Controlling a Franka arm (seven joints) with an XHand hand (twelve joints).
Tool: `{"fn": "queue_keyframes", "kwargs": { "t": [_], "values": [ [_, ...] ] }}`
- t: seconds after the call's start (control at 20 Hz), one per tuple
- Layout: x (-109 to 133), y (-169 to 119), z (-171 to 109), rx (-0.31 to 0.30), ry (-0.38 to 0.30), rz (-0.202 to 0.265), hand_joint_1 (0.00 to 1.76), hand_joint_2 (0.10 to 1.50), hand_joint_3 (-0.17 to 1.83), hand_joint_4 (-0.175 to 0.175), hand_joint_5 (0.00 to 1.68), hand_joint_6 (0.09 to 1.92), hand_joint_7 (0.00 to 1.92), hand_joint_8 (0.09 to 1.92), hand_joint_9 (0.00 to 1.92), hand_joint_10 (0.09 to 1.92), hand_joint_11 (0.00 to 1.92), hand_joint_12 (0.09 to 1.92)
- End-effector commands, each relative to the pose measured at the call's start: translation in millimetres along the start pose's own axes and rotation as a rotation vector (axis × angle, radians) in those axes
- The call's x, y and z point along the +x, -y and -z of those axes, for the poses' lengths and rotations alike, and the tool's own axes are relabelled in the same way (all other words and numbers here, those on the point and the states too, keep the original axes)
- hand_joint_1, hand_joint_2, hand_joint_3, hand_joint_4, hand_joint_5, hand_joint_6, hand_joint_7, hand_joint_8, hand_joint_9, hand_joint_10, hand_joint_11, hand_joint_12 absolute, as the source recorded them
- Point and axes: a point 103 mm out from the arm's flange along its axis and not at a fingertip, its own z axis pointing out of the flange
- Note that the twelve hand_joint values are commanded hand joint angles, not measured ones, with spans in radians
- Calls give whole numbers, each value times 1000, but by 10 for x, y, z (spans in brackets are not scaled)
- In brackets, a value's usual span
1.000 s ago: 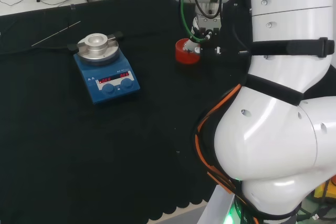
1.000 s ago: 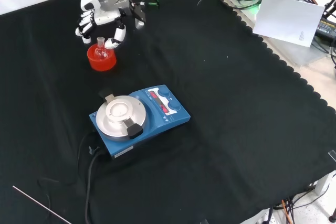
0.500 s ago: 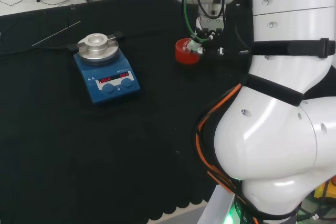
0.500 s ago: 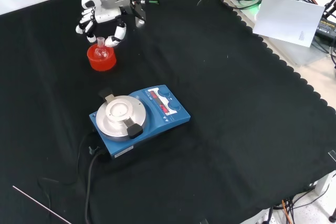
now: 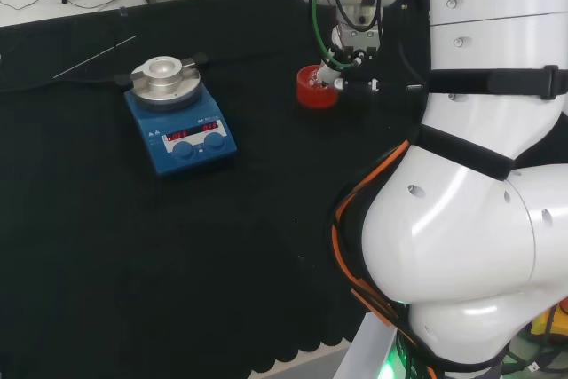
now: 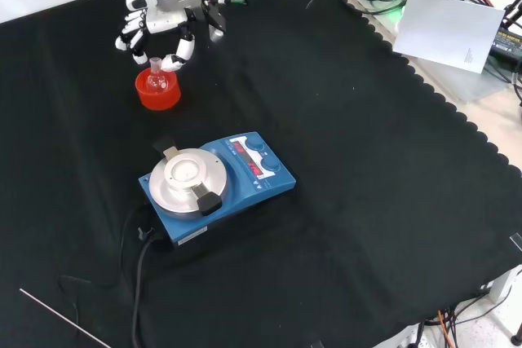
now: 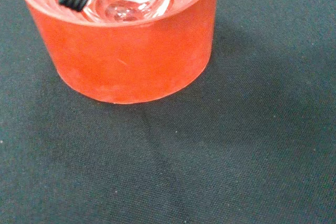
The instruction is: Pick up the round-bottom flask.
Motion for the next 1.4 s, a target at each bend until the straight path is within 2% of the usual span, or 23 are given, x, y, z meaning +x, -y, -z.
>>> {"fn": "queue_keyframes", "kwargs": {
  "t": [0.05,0.55,0.75,1.0,1.1,1.15,1.2,1.4],
  "values": [
    [24,-12,10,3,6,2,961,648,790,-68,608,886,80,650,192,714,0,1247],
    [155,15,-3,3,14,10,960,650,788,-69,605,894,83,649,194,712,0,1249],
    [95,-11,0,3,6,13,960,650,788,-69,608,899,83,648,194,712,0,1250],
    [113,-1,5,-10,17,6,963,684,786,-68,736,948,93,649,205,712,0,1267],
    [150,19,13,-36,34,3,1001,885,491,34,850,1088,106,662,226,718,0,1296],
    [168,28,16,-43,41,1,1017,943,394,54,886,1114,121,667,245,718,0,1317],
    [180,38,22,-54,45,-3,1030,957,373,62,913,1125,140,662,269,706,0,1334],
    [183,47,62,-70,41,-7,1056,856,603,36,938,1216,203,641,342,668,12,1392]
  ]
}}
